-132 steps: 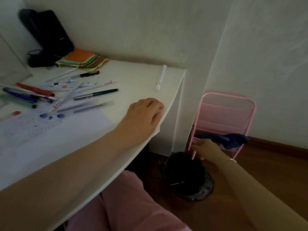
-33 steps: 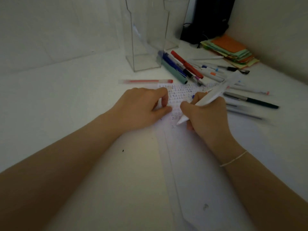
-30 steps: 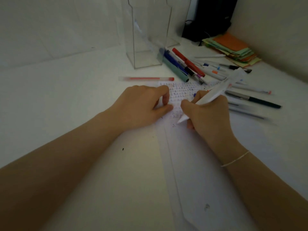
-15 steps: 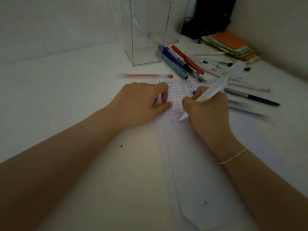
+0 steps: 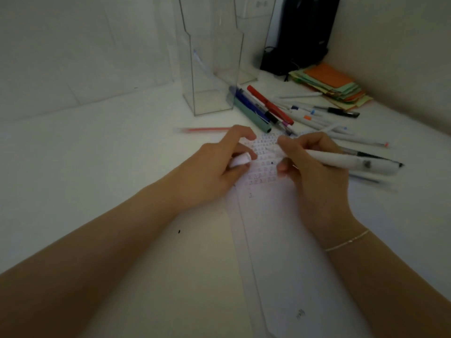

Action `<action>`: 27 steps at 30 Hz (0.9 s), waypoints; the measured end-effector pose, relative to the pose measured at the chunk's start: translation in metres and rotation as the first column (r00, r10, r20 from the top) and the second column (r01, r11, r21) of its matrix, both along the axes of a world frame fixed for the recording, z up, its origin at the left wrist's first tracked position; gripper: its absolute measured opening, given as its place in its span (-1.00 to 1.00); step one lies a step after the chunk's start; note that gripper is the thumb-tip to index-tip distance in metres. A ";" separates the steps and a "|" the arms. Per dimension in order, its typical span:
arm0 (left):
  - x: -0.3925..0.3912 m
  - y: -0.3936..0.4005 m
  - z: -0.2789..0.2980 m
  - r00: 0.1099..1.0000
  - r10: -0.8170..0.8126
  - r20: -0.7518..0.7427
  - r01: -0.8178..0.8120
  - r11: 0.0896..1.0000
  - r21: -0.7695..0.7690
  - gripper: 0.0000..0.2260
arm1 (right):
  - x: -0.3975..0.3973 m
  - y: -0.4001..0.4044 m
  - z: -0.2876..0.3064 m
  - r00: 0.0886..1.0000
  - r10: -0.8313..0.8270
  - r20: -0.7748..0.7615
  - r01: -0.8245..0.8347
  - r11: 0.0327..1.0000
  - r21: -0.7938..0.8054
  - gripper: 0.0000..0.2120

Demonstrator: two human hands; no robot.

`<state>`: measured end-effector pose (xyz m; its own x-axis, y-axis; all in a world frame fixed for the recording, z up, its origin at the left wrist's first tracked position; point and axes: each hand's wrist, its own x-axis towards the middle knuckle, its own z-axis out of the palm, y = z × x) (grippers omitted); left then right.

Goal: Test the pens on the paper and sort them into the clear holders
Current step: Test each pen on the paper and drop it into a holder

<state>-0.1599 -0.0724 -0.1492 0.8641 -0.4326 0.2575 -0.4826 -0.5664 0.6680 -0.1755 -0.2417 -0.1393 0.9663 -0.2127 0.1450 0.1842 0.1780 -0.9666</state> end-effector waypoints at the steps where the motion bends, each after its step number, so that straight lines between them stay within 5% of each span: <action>1: 0.000 0.000 0.000 1.000 0.017 -0.012 -0.017 1.000 -0.010 -0.74 | 0.000 -0.001 -0.001 0.999 0.038 -0.007 -0.037 0.993 0.108 -0.85; 4: 0.002 0.000 0.000 0.998 0.055 -0.028 -0.057 0.997 -0.051 -0.85 | 0.001 -0.002 -0.003 0.993 0.118 -0.021 -0.109 0.960 0.256 -0.83; 16: -0.007 -0.007 0.006 0.997 0.070 0.038 -0.064 0.989 -0.130 -0.83 | -0.003 0.003 -0.001 0.996 0.079 0.038 -0.068 0.971 -0.231 -0.79; 20: -0.019 -0.023 0.015 0.978 -0.108 -0.181 0.031 0.923 -0.384 -0.84 | -0.004 0.002 0.010 0.998 0.042 0.043 -0.042 0.999 -0.002 -0.72; 23: -0.023 -0.046 0.027 0.827 -0.183 -0.531 -0.268 0.702 -0.660 -0.73 | -0.005 0.007 0.012 0.988 -0.085 0.128 0.097 0.991 -0.090 -0.73; 27: -0.026 -0.079 0.040 0.792 -0.028 -0.610 -0.441 0.666 -0.602 -0.61 | -0.015 0.010 0.026 0.957 -0.108 0.268 0.174 0.955 -0.238 -0.64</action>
<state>-0.1859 -0.1515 -0.1088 0.9837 -0.1199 -0.1344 0.1501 0.1341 0.9795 -0.1900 -0.2314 -0.1133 0.8548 -0.2674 0.4448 0.4298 -0.1156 -0.8955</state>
